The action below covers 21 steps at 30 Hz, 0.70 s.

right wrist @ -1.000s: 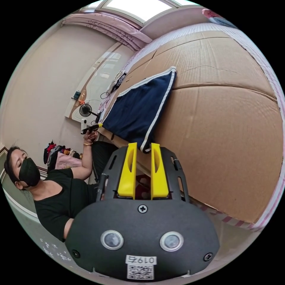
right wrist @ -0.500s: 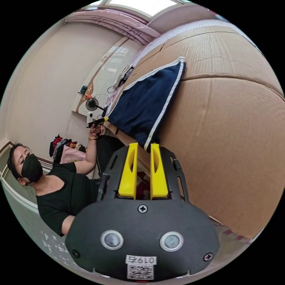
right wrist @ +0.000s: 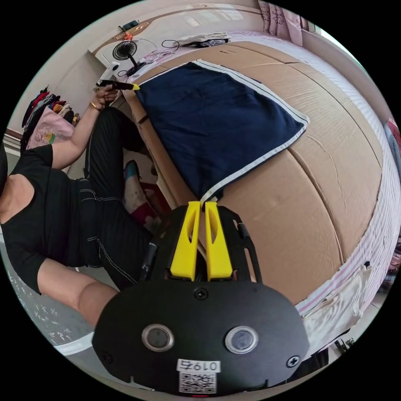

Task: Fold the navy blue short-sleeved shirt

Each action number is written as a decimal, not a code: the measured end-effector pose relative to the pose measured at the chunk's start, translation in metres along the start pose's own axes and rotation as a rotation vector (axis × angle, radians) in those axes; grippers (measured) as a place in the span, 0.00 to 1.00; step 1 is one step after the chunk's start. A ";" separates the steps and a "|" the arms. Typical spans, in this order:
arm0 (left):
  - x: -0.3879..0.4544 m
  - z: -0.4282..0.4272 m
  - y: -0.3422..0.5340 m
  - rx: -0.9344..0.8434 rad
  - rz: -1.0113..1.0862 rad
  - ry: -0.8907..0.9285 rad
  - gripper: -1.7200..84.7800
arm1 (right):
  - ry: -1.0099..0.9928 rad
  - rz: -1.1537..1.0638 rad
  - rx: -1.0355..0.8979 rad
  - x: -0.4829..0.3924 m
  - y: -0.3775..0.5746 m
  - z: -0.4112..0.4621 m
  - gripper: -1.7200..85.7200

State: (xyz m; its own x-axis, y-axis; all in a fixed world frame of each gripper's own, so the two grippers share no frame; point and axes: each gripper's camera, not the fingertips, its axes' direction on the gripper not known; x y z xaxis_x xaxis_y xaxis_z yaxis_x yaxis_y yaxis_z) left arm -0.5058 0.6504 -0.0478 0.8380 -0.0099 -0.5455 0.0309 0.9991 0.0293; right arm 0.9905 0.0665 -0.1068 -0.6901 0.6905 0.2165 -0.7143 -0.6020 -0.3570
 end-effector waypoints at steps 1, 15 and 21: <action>0.000 0.001 -0.001 -0.005 0.002 0.002 0.04 | -0.011 0.000 -0.004 0.003 0.001 0.011 0.04; -0.005 0.002 -0.001 -0.016 0.020 0.047 0.03 | -0.302 0.172 0.254 0.099 0.065 0.062 0.10; -0.010 0.006 -0.002 -0.010 0.008 0.067 0.03 | -0.333 0.212 0.321 0.128 0.077 0.075 0.10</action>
State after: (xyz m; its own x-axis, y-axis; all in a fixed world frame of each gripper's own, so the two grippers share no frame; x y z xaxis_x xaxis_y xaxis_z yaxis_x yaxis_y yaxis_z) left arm -0.5109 0.6481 -0.0375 0.7997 0.0006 -0.6004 0.0185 0.9995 0.0257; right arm 0.8381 0.0788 -0.0386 -0.7860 0.4065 0.4659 -0.5184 -0.8438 -0.1384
